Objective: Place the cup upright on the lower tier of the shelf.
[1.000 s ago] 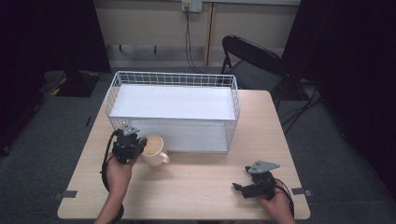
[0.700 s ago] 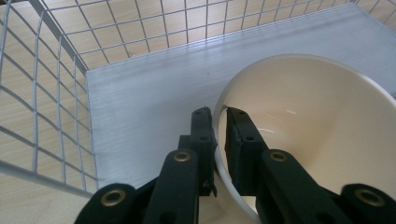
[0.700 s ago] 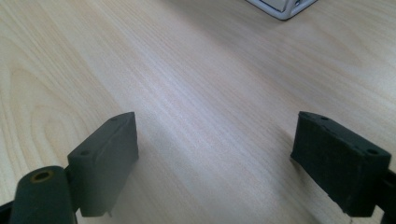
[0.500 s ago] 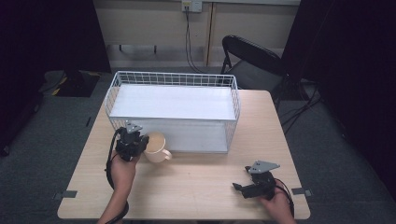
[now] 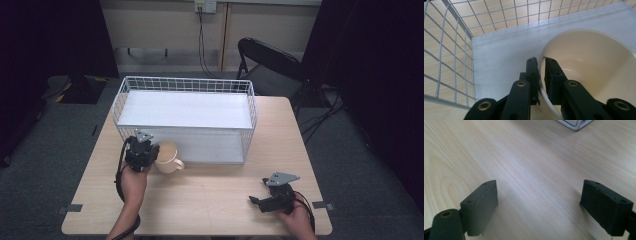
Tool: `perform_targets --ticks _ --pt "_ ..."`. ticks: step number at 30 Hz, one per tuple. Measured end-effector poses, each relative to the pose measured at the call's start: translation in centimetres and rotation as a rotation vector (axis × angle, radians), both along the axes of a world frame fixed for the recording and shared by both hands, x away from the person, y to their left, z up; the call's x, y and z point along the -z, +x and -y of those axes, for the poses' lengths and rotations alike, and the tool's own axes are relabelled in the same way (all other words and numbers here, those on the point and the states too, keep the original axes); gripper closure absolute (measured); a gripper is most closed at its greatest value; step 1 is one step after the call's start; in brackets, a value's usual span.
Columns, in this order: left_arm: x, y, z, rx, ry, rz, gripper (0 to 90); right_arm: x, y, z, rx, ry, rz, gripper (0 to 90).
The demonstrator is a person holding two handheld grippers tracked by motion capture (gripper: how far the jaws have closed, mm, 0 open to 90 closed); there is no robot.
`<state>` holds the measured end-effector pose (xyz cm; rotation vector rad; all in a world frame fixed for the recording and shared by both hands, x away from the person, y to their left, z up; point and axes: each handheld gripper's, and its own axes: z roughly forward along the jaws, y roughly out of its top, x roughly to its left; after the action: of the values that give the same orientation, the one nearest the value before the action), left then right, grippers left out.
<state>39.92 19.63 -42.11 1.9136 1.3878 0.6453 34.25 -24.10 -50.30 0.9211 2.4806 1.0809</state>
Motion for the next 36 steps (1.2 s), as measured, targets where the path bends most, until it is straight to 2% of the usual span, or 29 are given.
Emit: perform_targets --ticks 1,14,24,36 --pt "0.1 0.0 0.0 -0.006 0.000 0.010 82.0 0.0 0.0 0.0 0.000 0.000 0.000 13.5" --pt "0.2 0.6 0.2 -0.023 0.000 0.011 82.0 0.0 0.0 0.0 0.000 0.000 0.000 13.5" --pt "0.3 1.0 0.2 -0.045 -0.020 0.023 81.4 0.0 0.0 0.0 0.000 0.000 0.000 13.5" --pt "0.3 1.1 0.2 -0.056 -0.025 0.036 80.9 0.0 0.0 0.0 0.000 0.000 0.000 13.5"
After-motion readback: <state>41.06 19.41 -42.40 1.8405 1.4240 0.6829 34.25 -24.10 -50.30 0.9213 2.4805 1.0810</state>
